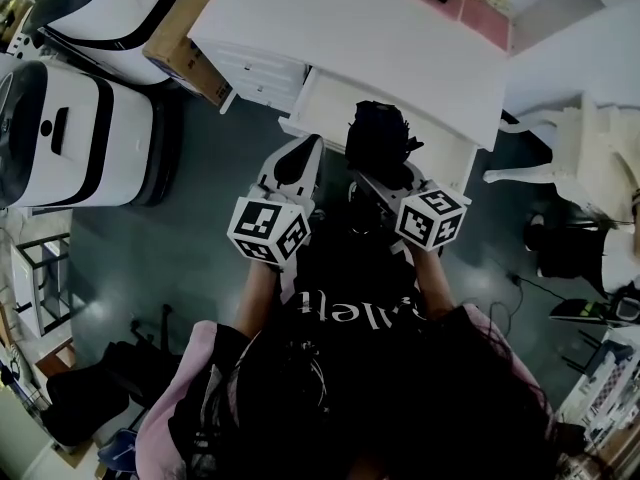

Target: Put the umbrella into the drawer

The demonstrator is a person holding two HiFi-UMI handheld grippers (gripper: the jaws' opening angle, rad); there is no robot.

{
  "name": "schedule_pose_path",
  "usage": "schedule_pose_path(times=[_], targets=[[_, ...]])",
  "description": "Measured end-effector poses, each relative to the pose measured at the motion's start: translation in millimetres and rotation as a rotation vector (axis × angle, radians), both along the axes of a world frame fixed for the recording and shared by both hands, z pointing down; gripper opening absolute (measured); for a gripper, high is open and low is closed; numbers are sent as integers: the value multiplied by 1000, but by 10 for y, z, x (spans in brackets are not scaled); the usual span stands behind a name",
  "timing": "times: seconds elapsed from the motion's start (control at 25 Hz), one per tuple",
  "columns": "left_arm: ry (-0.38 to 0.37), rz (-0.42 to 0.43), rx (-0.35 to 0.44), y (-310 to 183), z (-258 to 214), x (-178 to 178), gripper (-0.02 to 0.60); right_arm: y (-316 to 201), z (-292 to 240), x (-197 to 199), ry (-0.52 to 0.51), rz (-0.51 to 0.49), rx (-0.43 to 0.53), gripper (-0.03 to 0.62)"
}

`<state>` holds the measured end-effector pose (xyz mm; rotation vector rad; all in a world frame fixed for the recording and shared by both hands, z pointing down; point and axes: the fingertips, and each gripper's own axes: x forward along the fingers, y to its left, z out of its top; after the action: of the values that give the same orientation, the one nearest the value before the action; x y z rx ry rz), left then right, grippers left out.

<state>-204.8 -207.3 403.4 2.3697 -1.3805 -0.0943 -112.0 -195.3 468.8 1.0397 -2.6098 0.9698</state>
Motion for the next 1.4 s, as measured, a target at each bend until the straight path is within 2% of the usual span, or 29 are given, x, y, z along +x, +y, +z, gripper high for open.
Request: schedule_pose_path(times=[0.16, 0.44, 0.8, 1.0, 1.24, 1.4], targets=[[10, -18, -23, -194, 65, 100, 17, -228, 84, 172, 28, -16, -10, 285], [0, -37, -39, -590, 106, 369, 17, -744, 413, 616, 190, -90, -16, 285], [-30, -59, -60, -1013, 170, 558, 17, -1212, 1231, 1004, 418, -283, -88, 285], [-60, -46, -95, -1174, 298, 628, 17, -1321, 1709, 1080, 492, -366, -156, 285], [-81, -38, -111, -1305, 345, 675, 17, -1393, 1971, 1039, 486, -425, -236, 285], [-92, -44, -121, -1362, 379, 691, 17, -1490, 2065, 1050, 568, -506, -184, 285]])
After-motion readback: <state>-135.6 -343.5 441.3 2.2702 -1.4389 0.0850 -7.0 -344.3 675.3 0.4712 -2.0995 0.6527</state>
